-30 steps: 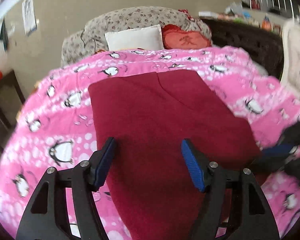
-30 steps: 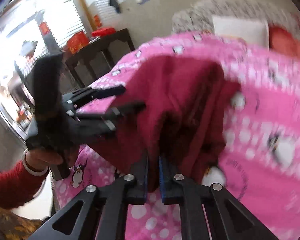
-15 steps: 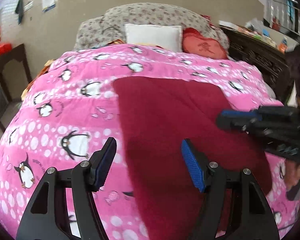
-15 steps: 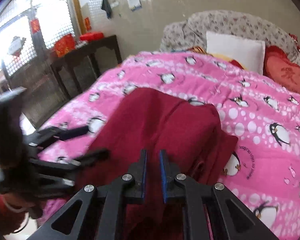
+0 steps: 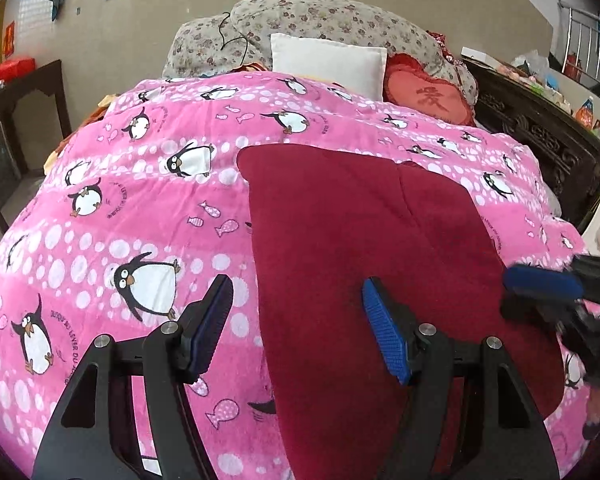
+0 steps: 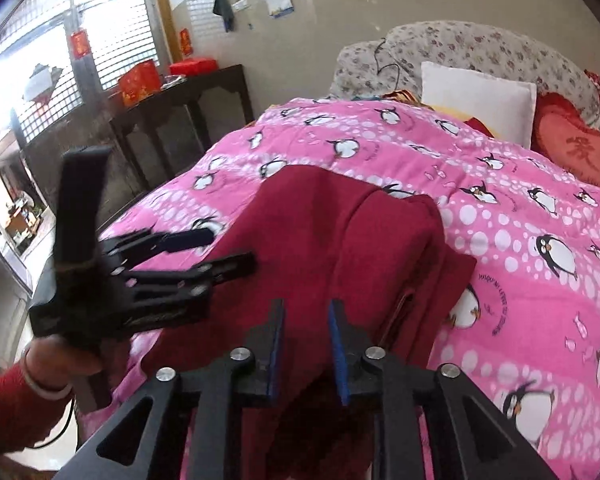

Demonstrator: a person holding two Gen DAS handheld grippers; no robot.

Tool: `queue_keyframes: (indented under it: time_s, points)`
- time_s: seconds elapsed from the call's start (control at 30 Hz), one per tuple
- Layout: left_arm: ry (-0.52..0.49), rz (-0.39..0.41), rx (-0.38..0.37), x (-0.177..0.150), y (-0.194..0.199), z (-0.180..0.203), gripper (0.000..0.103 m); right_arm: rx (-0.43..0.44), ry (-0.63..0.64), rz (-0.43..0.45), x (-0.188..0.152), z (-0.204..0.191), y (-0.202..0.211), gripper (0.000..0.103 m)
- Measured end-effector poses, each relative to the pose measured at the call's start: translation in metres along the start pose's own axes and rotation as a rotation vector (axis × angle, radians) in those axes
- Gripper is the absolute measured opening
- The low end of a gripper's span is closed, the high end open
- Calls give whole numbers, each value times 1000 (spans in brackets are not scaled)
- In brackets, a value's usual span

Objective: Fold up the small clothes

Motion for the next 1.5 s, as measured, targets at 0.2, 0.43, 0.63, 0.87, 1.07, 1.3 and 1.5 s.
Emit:
queue_keyframes:
  time_s: [0.2,0.43,0.63,0.87,1.07,1.3,1.5]
  points:
    - [3,-9,-6,-1,0,4,68,-101,57,-37,-24,9,-17,23]
    - [-4,-9,10,-3,2,7,68,-43,-31,-10,-22,14,-5,25]
    - [-20,-10,24,-5,7,12,68,-41,-73,13,-21,14,5,27]
    - [31,35,61,-6,21,6,68,-98,-100,97,-10,1,29,38]
    - [96,44,70,-11,34,2,68,-158,-91,97,-6,-6,37,40]
    - [84,60,103,-18,56,6,68,-165,-163,130,-10,-5,48,45]
    - [70,98,113,-17,74,13,68,-179,-182,131,-14,-3,50,45]
Point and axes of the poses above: each gripper's, at about its wrist camera, not at the fingertips, and y roughly against the way its jaws point, z to its right, x to its top, the point moved 8 cm from there along -y, roughly the way its jaws point, and after that the axes turned 2 degrees about -y, right-handed, at the moved point
